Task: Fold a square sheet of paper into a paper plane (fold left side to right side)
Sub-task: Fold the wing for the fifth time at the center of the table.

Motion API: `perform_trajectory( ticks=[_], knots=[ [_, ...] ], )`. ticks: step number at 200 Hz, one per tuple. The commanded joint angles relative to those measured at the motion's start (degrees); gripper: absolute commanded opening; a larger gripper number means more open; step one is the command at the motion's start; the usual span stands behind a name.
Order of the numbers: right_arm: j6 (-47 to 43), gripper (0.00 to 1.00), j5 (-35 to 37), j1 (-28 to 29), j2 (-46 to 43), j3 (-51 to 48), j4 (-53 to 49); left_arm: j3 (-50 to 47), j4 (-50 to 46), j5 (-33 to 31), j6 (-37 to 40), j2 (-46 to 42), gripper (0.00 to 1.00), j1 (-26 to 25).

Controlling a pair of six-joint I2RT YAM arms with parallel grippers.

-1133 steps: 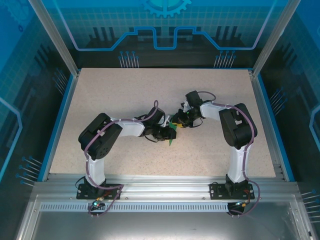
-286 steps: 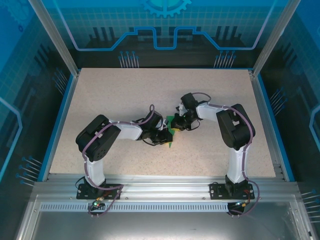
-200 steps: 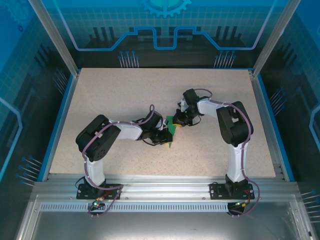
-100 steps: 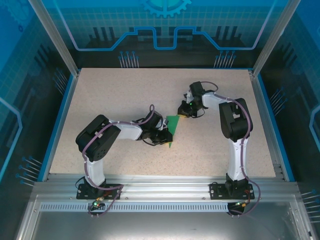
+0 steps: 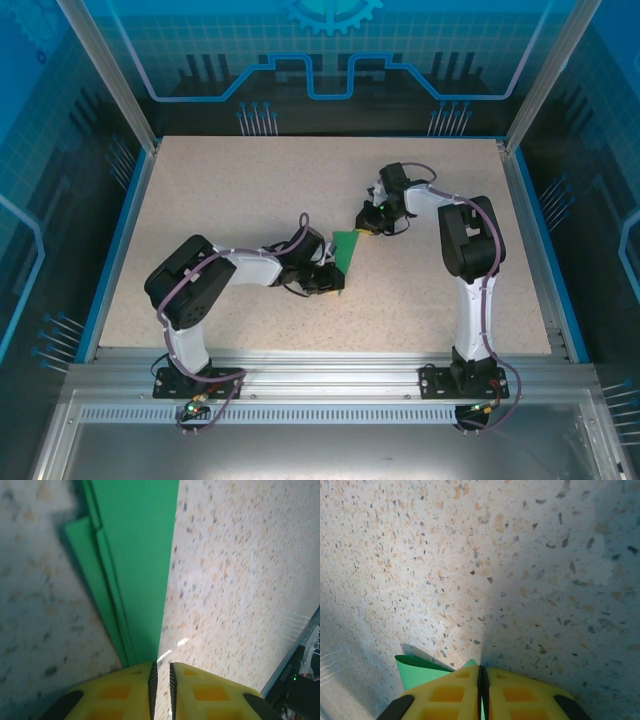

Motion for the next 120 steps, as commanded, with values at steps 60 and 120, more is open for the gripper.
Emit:
perform_trajectory(
  ticks=[60, 120],
  knots=[
    [-1.4, 0.25, 1.5, -1.4, 1.3, 4.1, 1.0, -5.2, -11.8, -0.1, 1.3, -4.1, 0.2, -1.6],
    [-5.3, 0.62, 8.8, -2.9, -5.7, 12.4, -8.1, -1.8, -19.8, -8.7, 5.2, -17.3, 0.26, -1.0]
  ],
)
